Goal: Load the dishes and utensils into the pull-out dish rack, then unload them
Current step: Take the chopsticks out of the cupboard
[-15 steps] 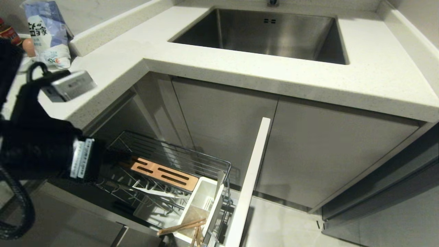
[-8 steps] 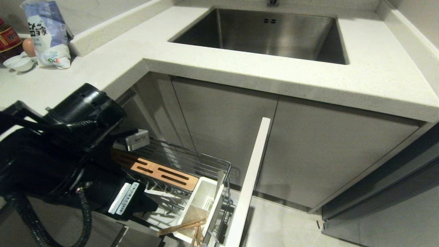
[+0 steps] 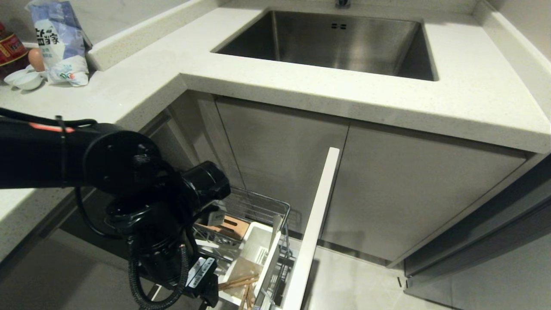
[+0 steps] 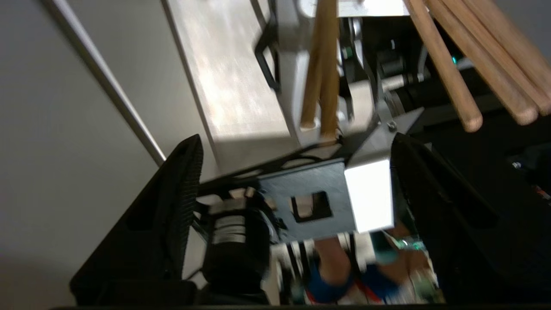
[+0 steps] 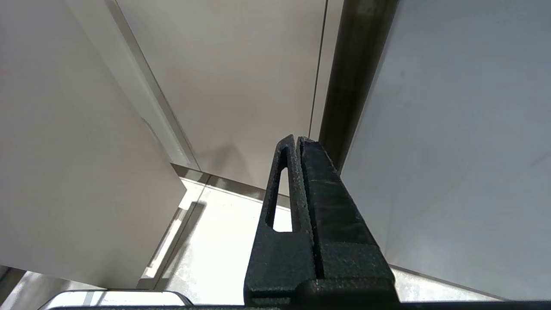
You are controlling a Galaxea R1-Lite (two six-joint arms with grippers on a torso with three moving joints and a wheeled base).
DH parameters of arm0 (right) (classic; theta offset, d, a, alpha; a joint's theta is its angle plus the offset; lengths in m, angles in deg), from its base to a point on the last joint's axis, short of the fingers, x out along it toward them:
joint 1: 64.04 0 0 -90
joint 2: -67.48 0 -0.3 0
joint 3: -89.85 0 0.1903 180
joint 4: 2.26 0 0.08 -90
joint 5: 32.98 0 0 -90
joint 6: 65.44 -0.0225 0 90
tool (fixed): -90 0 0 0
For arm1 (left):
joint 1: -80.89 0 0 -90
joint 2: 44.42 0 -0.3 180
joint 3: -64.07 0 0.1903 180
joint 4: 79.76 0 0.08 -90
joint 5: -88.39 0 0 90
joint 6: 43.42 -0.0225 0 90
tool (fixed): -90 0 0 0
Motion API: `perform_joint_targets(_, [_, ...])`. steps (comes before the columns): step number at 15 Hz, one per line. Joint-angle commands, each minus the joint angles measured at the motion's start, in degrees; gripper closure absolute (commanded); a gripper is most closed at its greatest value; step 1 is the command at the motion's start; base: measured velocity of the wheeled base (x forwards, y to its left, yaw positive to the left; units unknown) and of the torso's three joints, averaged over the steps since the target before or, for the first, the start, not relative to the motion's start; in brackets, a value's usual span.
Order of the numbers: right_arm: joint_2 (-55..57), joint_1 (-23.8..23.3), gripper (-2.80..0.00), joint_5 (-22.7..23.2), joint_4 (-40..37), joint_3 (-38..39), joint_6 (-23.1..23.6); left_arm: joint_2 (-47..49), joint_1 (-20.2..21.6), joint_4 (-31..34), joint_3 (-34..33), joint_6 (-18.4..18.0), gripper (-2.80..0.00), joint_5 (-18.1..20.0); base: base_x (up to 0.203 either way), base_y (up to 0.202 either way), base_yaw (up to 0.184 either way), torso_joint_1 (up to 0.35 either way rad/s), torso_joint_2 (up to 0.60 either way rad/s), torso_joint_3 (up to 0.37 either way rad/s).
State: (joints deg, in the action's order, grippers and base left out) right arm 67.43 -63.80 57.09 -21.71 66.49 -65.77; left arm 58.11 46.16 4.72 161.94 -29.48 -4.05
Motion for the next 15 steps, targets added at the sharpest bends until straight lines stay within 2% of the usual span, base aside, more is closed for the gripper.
perform_joint_targets(1, [-0.04, 0.02, 0.0, 0.01, 0.04, 1.32, -0.02, 8.38, 0.47, 1.09, 2.07, 0.25, -2.8, 2.2, 0.0, 0.0, 0.0, 0.0, 0.0, 0.0])
perform_joint_targets(5, [-0.04, 0.02, 0.0, 0.01, 0.04, 1.32, -0.02, 15.6, 2.31, 1.38, 5.26, 1.53, -2.8, 4.08, 0.0, 0.0, 0.0, 0.0, 0.0, 0.0])
perform_joint_targets(11, [-0.04, 0.02, 0.0, 0.01, 0.04, 1.32, -0.02, 17.27, 3.53, 1.38, 6.17, 1.44, -2.8, 4.02, 0.0, 0.0, 0.0, 0.0, 0.0, 0.0])
perform_joint_targets(12, [-0.04, 0.02, 0.0, 0.01, 0.04, 1.32, -0.02, 17.27, 3.53, 1.38, 6.26, 1.44, 0.0, 4.02, 0.0, 0.0, 0.0, 0.0, 0.0, 0.0])
perform_joint_targets(15, [-0.04, 0.02, 0.0, 0.01, 0.04, 1.32, -0.02, 17.09, 3.35, 1.39, 6.63, 1.44, 0.0, 4.25, 0.0, 0.0, 0.0, 0.0, 0.0, 0.0])
